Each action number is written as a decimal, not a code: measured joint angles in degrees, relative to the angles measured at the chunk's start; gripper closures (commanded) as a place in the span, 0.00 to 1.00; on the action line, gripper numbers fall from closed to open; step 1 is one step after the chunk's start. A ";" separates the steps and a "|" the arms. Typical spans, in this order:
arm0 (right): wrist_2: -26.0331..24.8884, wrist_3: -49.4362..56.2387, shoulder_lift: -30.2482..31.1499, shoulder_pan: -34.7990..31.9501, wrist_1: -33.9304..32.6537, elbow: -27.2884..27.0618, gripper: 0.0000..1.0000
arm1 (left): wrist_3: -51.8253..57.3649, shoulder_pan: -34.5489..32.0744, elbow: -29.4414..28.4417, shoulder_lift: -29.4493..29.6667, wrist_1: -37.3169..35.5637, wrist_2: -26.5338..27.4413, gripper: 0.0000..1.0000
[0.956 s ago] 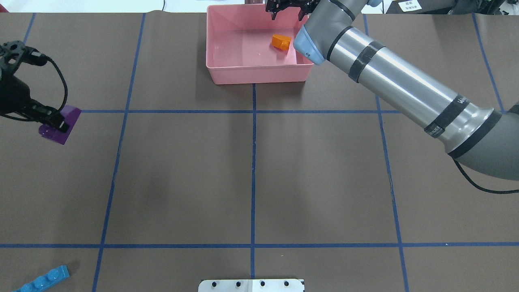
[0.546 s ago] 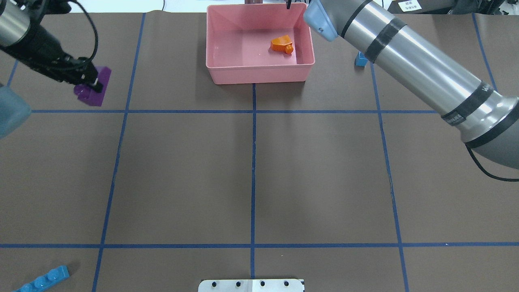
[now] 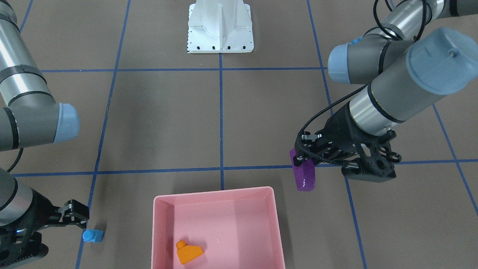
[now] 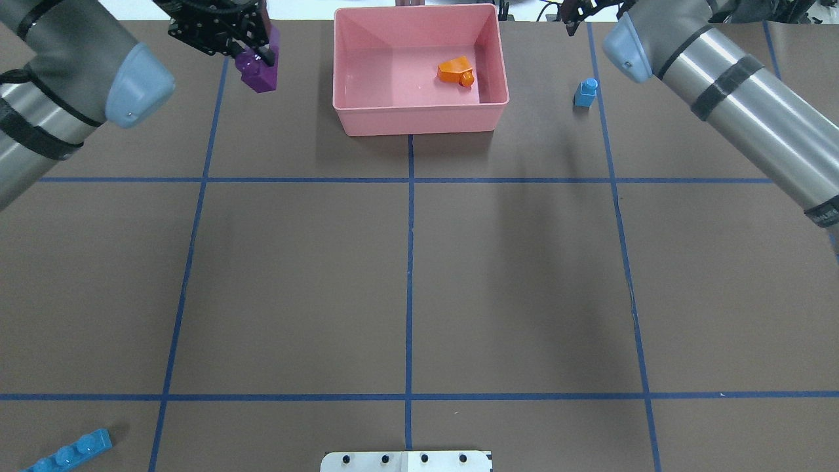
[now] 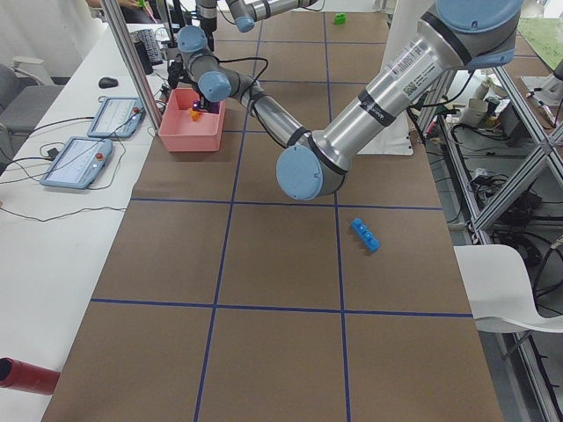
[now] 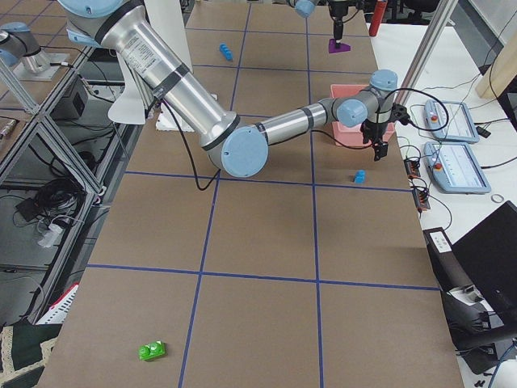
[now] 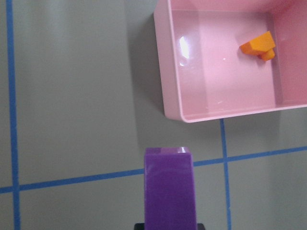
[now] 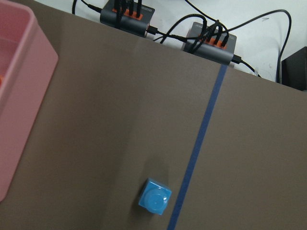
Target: Put all blocks into box
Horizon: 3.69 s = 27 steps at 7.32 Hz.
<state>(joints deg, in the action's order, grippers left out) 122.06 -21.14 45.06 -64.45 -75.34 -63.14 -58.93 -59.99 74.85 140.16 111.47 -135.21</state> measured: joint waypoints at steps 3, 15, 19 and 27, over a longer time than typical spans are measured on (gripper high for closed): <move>-0.99 -0.81 1.27 0.99 7.76 6.18 0.00 | -5.17 3.59 -14.90 9.10 9.63 9.82 1.00; -6.21 -14.11 -4.35 5.49 12.99 16.92 1.00 | -8.11 9.38 -24.26 14.12 14.74 19.75 0.00; 3.26 -18.53 -12.74 2.23 -4.33 6.51 1.00 | -7.46 4.45 -11.75 8.51 4.66 10.11 0.00; -12.58 -41.26 -23.08 14.34 7.56 18.33 1.00 | 27.20 11.30 53.42 -49.45 -29.83 18.10 0.00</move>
<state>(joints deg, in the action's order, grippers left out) 109.48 -62.40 21.98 -50.12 -67.78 -44.81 -31.73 -48.70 128.27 90.71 81.63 -117.11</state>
